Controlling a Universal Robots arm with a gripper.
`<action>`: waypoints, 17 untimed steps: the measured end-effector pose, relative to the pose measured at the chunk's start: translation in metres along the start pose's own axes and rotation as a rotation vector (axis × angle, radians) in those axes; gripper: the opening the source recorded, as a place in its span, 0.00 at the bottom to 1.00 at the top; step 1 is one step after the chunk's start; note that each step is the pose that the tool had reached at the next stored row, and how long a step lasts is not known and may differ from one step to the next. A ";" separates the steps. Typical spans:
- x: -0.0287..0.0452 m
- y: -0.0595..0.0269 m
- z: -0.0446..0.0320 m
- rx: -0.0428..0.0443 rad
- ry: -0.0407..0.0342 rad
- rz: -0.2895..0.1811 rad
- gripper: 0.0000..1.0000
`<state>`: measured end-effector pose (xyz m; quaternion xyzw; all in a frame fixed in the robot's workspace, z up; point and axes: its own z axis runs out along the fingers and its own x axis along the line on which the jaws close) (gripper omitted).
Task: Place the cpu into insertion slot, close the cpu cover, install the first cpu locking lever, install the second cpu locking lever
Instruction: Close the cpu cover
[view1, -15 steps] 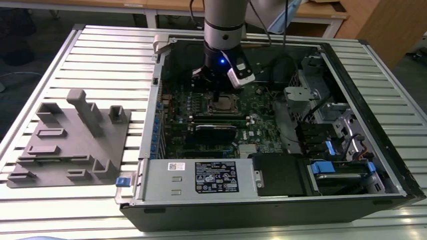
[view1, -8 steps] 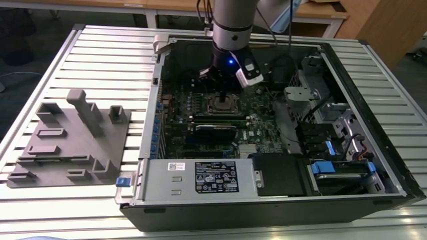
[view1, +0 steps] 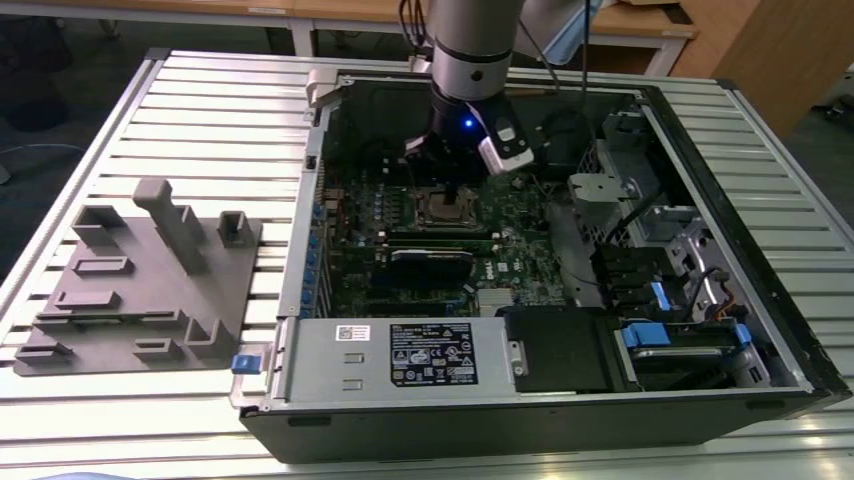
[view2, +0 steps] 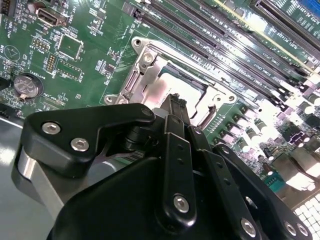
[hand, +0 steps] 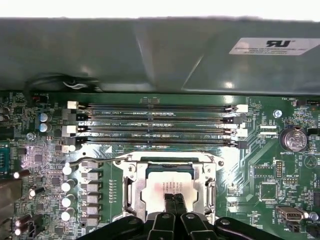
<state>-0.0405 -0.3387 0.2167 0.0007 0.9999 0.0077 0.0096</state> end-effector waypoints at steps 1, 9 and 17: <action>0.0000 0.0000 -0.0010 -0.0002 -0.0001 0.000 0.11; -0.0002 0.0002 -0.0088 -0.0005 -0.0002 0.000 0.11; -0.0002 0.0002 -0.0111 -0.0003 -0.0002 0.000 0.11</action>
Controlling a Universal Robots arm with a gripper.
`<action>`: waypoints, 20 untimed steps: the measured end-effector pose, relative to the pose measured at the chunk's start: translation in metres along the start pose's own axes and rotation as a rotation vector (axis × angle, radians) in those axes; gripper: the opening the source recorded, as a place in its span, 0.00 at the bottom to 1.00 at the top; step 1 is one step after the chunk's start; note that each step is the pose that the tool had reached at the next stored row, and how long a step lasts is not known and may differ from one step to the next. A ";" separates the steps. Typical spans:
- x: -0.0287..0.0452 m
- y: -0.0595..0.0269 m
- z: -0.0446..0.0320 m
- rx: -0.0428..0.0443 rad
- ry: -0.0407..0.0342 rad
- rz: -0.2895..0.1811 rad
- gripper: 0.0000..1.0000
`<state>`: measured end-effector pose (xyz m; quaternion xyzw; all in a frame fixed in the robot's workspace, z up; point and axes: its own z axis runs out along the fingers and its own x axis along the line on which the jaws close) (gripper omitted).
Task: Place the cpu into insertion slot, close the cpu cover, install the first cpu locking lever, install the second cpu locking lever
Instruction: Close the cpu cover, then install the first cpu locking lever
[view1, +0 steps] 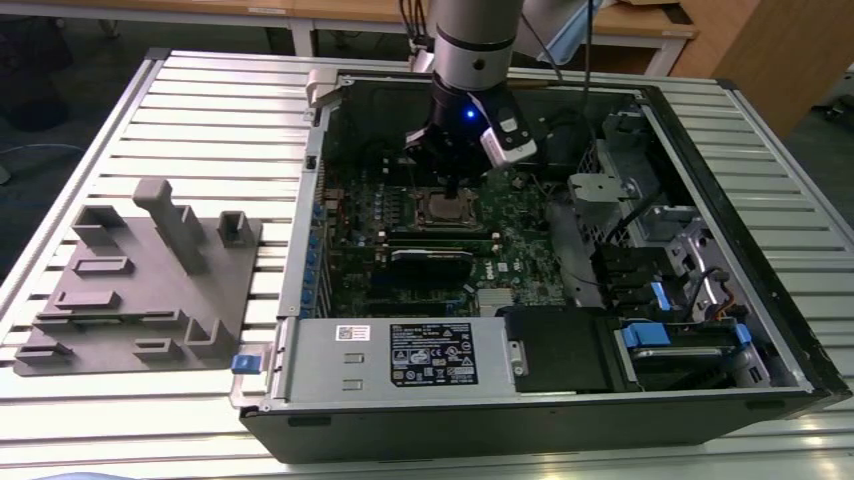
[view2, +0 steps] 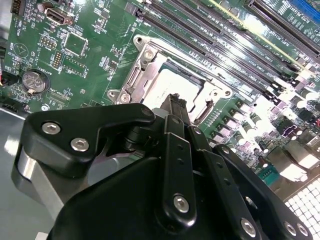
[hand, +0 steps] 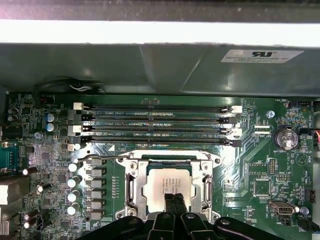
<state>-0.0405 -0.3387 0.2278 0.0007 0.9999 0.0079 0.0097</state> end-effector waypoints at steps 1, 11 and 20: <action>0.0000 0.0000 -0.0003 0.0000 0.0000 0.000 0.11; 0.0000 0.0000 0.0014 -0.0001 -0.0005 0.000 0.11; 0.0000 0.0000 -0.0018 0.0000 -0.0005 0.000 0.11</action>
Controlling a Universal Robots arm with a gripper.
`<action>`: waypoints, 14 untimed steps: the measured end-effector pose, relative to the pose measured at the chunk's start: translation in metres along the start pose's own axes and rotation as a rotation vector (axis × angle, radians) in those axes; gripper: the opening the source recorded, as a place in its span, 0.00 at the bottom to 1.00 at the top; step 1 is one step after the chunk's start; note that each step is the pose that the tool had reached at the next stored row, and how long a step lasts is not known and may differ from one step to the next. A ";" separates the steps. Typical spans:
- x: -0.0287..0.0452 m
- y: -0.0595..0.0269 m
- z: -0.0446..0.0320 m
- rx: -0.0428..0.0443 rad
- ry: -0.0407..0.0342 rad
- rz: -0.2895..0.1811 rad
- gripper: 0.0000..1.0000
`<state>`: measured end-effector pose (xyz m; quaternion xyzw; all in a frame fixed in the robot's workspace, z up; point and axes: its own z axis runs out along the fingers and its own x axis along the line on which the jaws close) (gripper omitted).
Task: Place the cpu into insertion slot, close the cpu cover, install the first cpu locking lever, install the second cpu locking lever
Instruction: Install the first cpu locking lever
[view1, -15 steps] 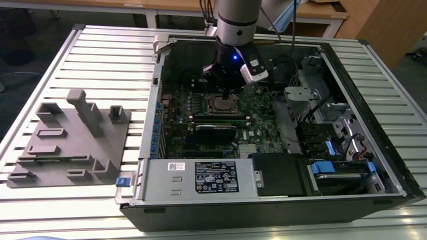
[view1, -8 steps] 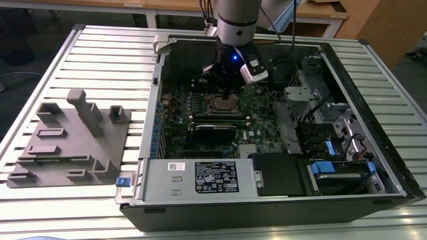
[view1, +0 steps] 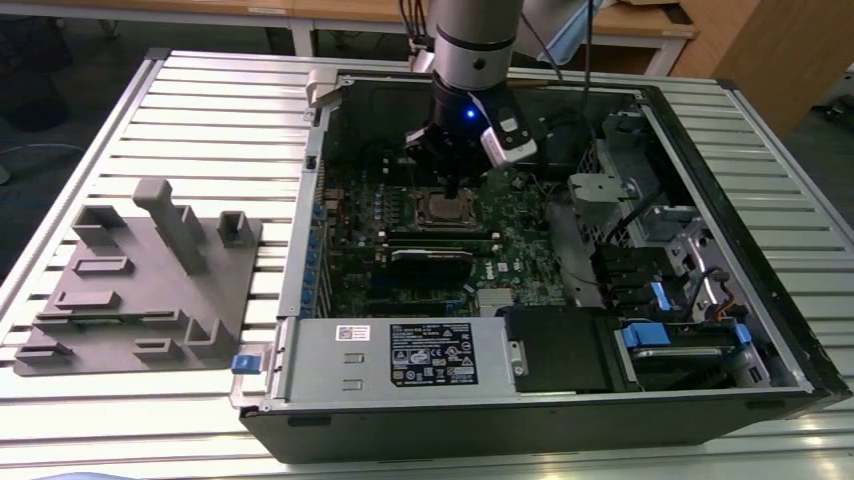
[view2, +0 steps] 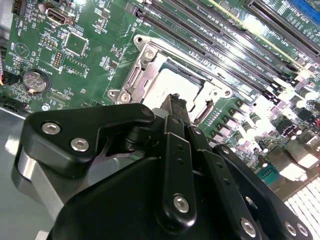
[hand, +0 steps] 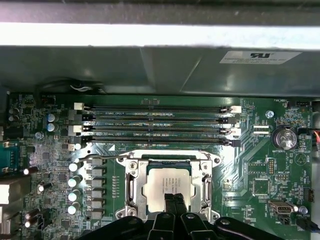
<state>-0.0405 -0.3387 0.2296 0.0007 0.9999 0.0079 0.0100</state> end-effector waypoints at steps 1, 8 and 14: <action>0.0000 0.0000 -0.0015 0.0000 0.0000 0.000 0.11; -0.0003 0.0003 -0.0166 0.0001 0.0001 0.000 0.11; -0.0005 0.0004 -0.0250 -0.0003 -0.0002 0.000 0.11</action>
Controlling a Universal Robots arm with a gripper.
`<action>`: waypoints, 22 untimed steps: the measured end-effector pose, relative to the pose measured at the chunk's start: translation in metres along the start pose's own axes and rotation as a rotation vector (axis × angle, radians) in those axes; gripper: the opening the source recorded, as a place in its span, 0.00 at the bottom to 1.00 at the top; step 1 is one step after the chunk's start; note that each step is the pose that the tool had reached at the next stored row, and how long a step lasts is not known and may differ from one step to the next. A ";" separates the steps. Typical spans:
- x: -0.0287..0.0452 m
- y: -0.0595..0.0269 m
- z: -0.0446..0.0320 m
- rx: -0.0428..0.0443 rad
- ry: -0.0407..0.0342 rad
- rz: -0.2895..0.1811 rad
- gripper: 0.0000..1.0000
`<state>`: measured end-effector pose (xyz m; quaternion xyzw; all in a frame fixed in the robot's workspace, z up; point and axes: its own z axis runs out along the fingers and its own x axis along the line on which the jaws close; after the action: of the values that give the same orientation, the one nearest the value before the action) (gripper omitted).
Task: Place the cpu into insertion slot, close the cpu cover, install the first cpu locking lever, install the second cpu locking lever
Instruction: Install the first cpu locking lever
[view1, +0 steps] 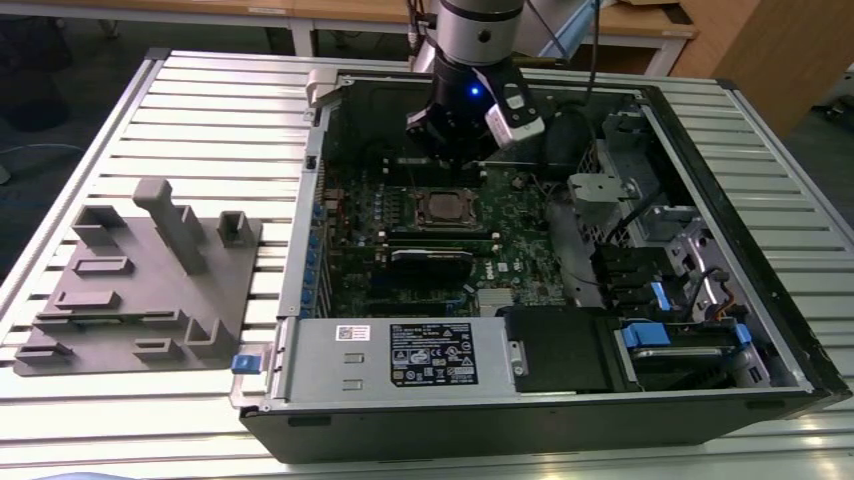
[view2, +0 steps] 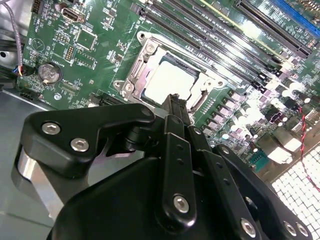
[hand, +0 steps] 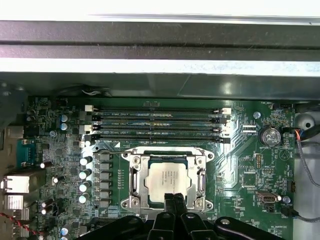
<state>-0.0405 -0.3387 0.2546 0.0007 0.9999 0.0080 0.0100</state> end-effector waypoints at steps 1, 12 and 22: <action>0.0000 0.0000 0.0000 0.0000 0.0000 0.000 0.11; 0.0102 0.0000 -0.0005 0.0003 0.0000 0.000 0.11; 0.0355 -0.0001 -0.0002 0.0002 0.0000 0.000 0.11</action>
<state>-0.0759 -0.3387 0.2541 0.0007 0.9999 0.0079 0.0100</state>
